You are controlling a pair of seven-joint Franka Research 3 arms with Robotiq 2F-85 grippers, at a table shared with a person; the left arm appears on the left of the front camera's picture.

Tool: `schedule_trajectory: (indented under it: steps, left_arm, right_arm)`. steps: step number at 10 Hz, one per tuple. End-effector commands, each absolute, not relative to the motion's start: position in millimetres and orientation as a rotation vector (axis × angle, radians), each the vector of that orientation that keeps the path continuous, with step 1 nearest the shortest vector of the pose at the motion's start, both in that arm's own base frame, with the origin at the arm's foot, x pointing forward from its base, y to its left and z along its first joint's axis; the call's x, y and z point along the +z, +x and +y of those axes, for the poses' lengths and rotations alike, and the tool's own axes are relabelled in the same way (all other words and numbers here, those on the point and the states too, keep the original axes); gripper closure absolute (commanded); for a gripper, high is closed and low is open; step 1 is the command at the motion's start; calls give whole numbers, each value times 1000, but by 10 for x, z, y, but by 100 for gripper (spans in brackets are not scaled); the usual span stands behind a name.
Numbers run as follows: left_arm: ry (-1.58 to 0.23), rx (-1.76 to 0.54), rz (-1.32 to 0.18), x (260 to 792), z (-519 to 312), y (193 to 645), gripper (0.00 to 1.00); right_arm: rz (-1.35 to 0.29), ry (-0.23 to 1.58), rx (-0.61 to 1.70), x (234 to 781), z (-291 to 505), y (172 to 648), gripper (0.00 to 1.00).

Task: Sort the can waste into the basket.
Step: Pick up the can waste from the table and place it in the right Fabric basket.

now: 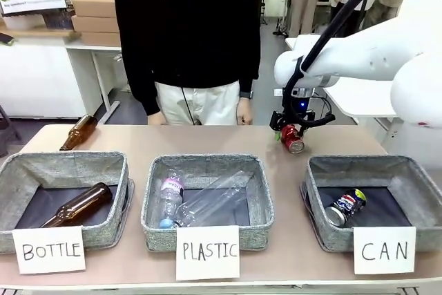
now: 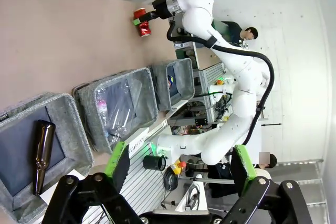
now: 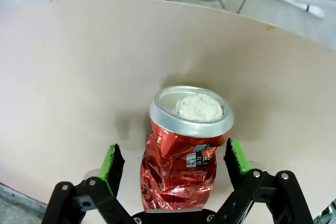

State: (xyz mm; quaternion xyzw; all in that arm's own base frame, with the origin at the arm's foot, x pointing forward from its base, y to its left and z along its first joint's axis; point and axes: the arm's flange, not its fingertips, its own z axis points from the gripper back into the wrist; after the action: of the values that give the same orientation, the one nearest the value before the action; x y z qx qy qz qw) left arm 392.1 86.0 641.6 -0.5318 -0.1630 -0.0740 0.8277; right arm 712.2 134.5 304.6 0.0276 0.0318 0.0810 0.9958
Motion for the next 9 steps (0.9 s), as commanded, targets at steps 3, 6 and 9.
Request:
schedule_trajectory:
  steps: [3,6,9]
  left_arm:
    - [-1123,-158,-344,6419,855,3894,0]
    - [-1123,-158,-344,6419,855,3894,0]
    - [-1123,-158,-344,6419,855,3894,0]
  right_arm:
    - [87,10,111,3054,1348,7183,60]
    - [97,1,97,3038,1341,7191,100]
    - [82,16,92,3057,1309,7171,100]
